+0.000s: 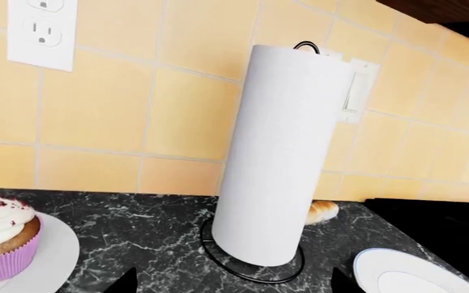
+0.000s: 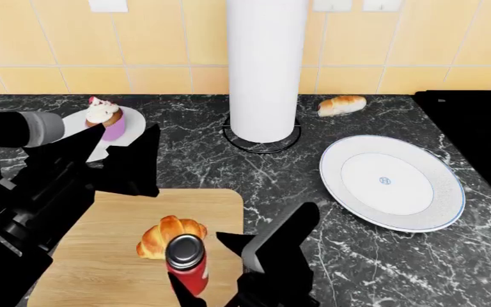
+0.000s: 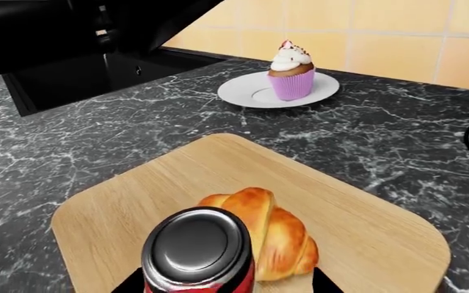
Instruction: From the different types of pastries on the counter, select a croissant and place it on the cutting board. Then retrieve a jar of jam from the cabinet and place it alongside the croissant on the cutting board.
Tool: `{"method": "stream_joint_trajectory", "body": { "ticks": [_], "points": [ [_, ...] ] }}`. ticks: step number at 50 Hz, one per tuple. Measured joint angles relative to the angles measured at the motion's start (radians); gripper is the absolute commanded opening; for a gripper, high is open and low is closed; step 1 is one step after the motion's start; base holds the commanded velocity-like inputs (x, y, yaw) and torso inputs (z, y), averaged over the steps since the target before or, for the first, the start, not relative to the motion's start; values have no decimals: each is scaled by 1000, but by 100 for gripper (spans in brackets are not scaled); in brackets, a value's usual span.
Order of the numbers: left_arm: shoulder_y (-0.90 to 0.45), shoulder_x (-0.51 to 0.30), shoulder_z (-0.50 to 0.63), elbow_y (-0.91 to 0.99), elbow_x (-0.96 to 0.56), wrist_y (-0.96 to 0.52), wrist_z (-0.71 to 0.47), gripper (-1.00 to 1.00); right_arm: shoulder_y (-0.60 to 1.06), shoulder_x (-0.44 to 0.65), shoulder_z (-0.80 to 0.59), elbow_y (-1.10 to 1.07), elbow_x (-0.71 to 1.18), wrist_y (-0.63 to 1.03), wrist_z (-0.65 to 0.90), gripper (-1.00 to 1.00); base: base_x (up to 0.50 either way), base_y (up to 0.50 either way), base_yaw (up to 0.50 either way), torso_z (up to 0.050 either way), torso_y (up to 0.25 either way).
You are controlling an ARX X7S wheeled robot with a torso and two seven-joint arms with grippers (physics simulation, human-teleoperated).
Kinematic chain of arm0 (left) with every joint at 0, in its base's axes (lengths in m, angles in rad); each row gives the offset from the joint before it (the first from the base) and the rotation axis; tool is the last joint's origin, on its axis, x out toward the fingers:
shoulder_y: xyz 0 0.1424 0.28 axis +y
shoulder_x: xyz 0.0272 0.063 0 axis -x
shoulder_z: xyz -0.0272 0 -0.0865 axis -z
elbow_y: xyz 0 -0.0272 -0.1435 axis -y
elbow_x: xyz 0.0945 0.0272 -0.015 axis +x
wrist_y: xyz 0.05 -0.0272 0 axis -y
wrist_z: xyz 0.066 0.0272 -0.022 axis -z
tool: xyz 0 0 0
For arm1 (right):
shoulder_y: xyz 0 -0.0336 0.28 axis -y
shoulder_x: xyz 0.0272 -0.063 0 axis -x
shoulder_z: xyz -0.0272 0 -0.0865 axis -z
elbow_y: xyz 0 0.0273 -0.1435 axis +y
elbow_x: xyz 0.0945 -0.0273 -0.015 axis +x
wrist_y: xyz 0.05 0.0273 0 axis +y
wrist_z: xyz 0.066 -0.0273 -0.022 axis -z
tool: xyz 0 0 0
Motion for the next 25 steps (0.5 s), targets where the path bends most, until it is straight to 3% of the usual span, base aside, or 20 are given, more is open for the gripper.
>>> {"method": "stream_joint_trajectory", "body": {
  "ticks": [25],
  "points": [
    [-2, -13, 2, 17, -28, 8, -22, 100, 13, 17, 18, -131, 107, 62, 167, 100, 0, 0, 0, 0, 0]
  ]
}}
